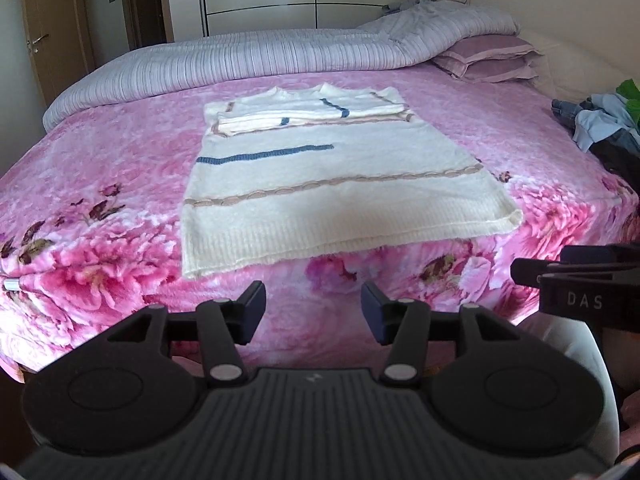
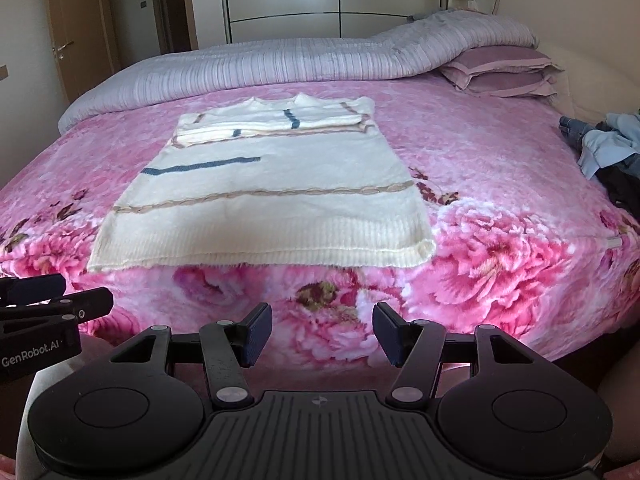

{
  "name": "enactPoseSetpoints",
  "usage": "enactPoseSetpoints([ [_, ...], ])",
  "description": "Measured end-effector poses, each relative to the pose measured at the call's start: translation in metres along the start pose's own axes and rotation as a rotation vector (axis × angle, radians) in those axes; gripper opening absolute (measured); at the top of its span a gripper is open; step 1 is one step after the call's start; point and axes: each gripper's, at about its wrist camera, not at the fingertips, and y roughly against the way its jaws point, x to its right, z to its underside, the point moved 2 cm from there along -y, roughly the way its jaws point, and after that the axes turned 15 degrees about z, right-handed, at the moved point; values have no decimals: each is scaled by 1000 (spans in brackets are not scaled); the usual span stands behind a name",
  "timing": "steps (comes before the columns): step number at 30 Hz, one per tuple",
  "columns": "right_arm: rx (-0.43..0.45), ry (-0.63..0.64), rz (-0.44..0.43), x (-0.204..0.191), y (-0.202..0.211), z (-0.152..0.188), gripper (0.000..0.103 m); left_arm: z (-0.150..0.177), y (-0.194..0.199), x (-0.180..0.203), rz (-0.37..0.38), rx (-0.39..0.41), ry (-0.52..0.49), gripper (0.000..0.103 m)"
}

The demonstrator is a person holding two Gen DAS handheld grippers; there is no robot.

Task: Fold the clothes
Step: 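Release the hem and pull both grippers back from the folded sweater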

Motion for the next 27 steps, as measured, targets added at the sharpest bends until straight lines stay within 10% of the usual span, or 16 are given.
enactPoseSetpoints([
  [27, 3, 100, -63, -31, -28, -29, 59, -12, -24, -39, -72, -65, 84, 49],
])
